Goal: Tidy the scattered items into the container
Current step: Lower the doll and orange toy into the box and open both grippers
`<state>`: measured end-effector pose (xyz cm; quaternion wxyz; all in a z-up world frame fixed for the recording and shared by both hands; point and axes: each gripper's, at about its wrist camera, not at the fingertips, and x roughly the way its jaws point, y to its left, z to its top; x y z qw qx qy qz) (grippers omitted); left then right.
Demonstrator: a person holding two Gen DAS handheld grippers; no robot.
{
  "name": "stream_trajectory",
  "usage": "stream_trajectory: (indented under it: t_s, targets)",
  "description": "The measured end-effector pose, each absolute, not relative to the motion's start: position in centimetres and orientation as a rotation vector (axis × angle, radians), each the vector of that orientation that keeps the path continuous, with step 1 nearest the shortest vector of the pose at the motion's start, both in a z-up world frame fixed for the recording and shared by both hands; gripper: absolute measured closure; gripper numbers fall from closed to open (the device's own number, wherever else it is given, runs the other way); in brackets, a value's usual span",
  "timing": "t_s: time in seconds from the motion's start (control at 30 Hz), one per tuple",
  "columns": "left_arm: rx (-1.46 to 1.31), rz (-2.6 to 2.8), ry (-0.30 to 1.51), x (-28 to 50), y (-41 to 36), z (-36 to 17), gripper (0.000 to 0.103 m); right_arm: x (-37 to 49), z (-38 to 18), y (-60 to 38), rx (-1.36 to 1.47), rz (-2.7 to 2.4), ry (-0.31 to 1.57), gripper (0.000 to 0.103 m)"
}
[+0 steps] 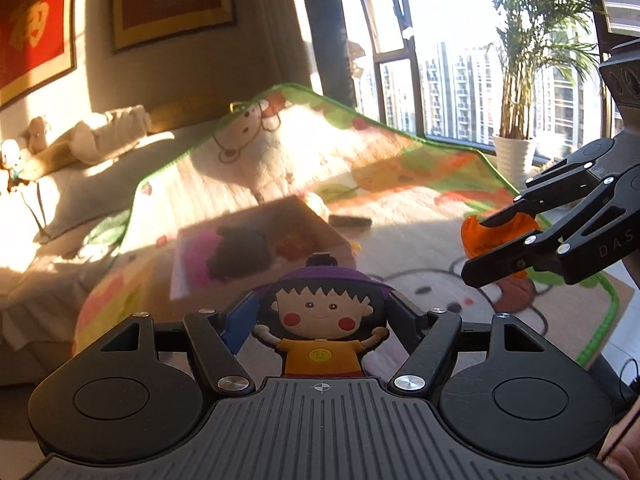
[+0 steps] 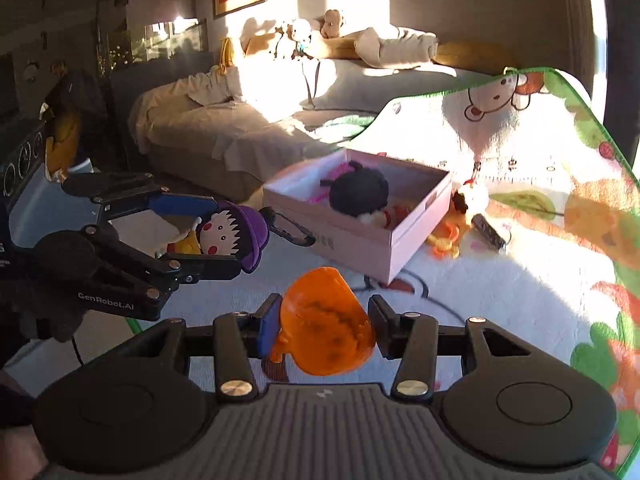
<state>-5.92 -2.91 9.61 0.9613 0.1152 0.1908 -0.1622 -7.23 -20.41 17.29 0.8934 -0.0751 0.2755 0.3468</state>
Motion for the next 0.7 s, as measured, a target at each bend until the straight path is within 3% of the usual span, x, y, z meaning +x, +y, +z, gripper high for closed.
stream_trajectory:
  t_s: [0.3,0.37,0.4,0.43,0.57,0.7]
  targets:
    - [0.217,-0.265,0.287,6.8,-1.9,12.5,0.027,5.9,22.1,-16.9,0.011,0.722,0.5,0.056]
    - [0.175,-0.283,0.324,10.1,-1.2,11.9,0.022,9.0,21.6,-16.1,0.05,0.702,0.511,0.051]
    - [0.155,-0.287,0.35,11.2,-0.8,11.6,0.017,10.4,21.2,-15.9,0.071,0.678,0.523,0.044]
    - [0.137,-0.284,0.37,11.6,-0.4,11.2,0.009,11.6,20.8,-16.0,0.091,0.654,0.531,0.043]
    - [0.124,-0.307,0.409,9.3,-0.1,9.6,0.006,13.6,19.0,-18.1,0.123,0.616,0.521,0.034]
    - [0.132,-0.356,0.454,6.2,-1.8,7.6,0.005,15.5,16.5,-20.1,0.095,0.537,0.566,0.033]
